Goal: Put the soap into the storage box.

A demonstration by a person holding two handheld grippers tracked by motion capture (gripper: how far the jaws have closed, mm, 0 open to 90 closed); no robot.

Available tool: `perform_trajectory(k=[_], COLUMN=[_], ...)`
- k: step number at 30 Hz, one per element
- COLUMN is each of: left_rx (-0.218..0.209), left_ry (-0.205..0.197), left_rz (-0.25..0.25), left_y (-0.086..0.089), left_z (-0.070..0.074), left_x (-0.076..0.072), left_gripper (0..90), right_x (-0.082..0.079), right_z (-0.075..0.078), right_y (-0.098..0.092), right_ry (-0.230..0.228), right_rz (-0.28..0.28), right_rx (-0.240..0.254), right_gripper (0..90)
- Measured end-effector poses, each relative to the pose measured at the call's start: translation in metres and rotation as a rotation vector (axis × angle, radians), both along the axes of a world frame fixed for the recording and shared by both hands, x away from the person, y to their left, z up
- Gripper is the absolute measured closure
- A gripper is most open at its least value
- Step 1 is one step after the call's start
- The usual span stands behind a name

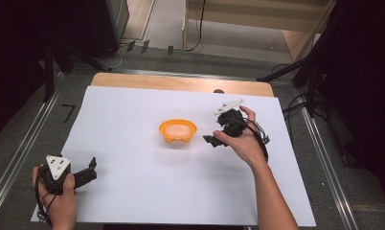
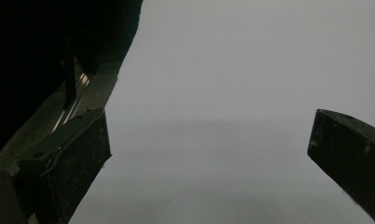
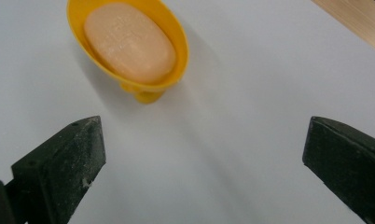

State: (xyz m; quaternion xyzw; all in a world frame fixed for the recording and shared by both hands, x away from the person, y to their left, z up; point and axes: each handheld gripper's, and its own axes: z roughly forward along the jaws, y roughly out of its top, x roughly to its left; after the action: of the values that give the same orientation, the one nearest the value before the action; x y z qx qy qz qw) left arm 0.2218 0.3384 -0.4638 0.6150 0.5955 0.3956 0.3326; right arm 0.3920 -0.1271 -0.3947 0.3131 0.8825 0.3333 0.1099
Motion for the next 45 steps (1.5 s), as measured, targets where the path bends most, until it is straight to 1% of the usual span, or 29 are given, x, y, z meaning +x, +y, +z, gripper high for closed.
perform_trajectory(k=[1, 2, 3, 5, 8, 9, 10, 11, 12, 13, 15, 16, 17, 19, 23, 25, 28, 33, 34, 39, 42, 43, 44, 45], left_rx=[-0.004, -0.004, -0.005, -0.003, 0.0, 0.0, -0.002, -0.002, -0.001, 0.002, 0.007, 0.007, 0.013, 0.013, 0.009, 0.009, 0.009, 0.012, 0.011, 0.014, 0.014, 0.013, 0.014, 0.015], left_ry=[-0.001, -0.001, 0.0, -0.001, 0.001, 0.001, 0.001, 0.001, 0.001, 0.002, 0.0, 0.0, 0.001, 0.005, -0.001, -0.001, -0.001, -0.005, -0.006, -0.006, -0.007, -0.007, -0.007, -0.007], left_rz=[0.001, 0.001, 0.001, -0.001, -0.002, -0.002, -0.002, -0.002, -0.002, -0.001, -0.001, -0.001, 0.001, 0.001, 0.004, 0.004, 0.005, 0.002, 0.003, 0.004, 0.005, 0.005, 0.004, 0.004], left_y=[0.0, 0.0, 0.001, 0.0, 0.0, 0.0, 0.0, 0.0, 0.0, 0.0, -0.001, -0.001, -0.001, -0.001, -0.001, -0.001, -0.001, -0.001, -0.001, -0.002, -0.002, -0.001, -0.002, -0.002], left_z=[0.0, 0.0, 0.0, 0.0, 0.0, 0.0, 0.0, 0.0, 0.0, 0.0, 0.0, 0.0, 0.0, 0.0, 0.0, 0.0, 0.0, 0.0, 0.0, 0.0, 0.0, 0.0, 0.0, 0.0], left_x=[0.0, 0.0, 0.0, 0.0, 0.0, 0.0, 0.0, 0.0, 0.0, 0.0, 0.0, 0.0, 0.0, 0.0, 0.0, 0.0, 0.0, 0.0, 0.0, -0.001, -0.001, -0.001, -0.001, -0.001], left_gripper=[0.0, 0.0, 0.0, 0.0, 0.0, 0.0, 0.0, 0.0, 0.0, 0.0, 0.0, 0.0, 0.0, 0.0, 0.0, 0.0, 0.0, 0.0, 0.0, 0.0, 0.0, 0.0, 0.0, 0.0], right_x=[-0.003, -0.003, -0.01, -0.015, -0.025, -0.025, -0.033, -0.033, -0.038, -0.041, -0.048, -0.048, -0.056, -0.062, -0.076, -0.082, -0.093, -0.11, -0.113, -0.128, -0.136, -0.136, -0.142, -0.144], right_z=[-0.002, -0.002, -0.007, -0.012, -0.022, -0.022, -0.029, -0.029, -0.035, -0.036, -0.04, -0.04, -0.044, -0.047, -0.053, -0.057, -0.062, -0.071, -0.072, -0.079, -0.081, -0.081, -0.082, -0.082], right_y=[-0.005, -0.005, -0.014, -0.022, -0.033, -0.033, -0.042, -0.042, -0.051, -0.054, -0.062, -0.062, -0.072, -0.079, -0.094, -0.101, -0.111, -0.127, -0.13, -0.145, -0.155, -0.155, -0.163, -0.165], right_ry=[0.001, 0.001, 0.0, 0.001, 0.006, 0.006, 0.013, 0.013, 0.011, 0.012, 0.004, 0.004, -0.018, -0.018, -0.043, -0.06, -0.075, -0.095, -0.096, -0.104, -0.106, -0.106, -0.114, -0.117], right_rz=[-0.002, -0.002, -0.017, -0.039, -0.059, -0.059, -0.078, -0.078, -0.088, -0.093, -0.125, -0.125, -0.166, -0.193, -0.238, -0.257, -0.289, -0.32, -0.326, -0.364, -0.382, -0.382, -0.401, -0.403], right_rx=[0.011, 0.011, 0.029, 0.041, 0.063, 0.063, 0.084, 0.084, 0.115, 0.122, 0.136, 0.136, 0.145, 0.18, 0.213, 0.206, 0.211, 0.233, 0.242, 0.251, 0.281, 0.281, 0.285, 0.286], right_gripper=[0.0, 0.0, 0.0, 0.0, 0.0, 0.0, 0.0, 0.0, 0.0, 0.0, 0.0, 0.0, 0.0, 0.0, 0.1, 0.2, 0.5, 0.5, 0.6, 0.6, 0.5, 0.5, 0.6, 0.6])
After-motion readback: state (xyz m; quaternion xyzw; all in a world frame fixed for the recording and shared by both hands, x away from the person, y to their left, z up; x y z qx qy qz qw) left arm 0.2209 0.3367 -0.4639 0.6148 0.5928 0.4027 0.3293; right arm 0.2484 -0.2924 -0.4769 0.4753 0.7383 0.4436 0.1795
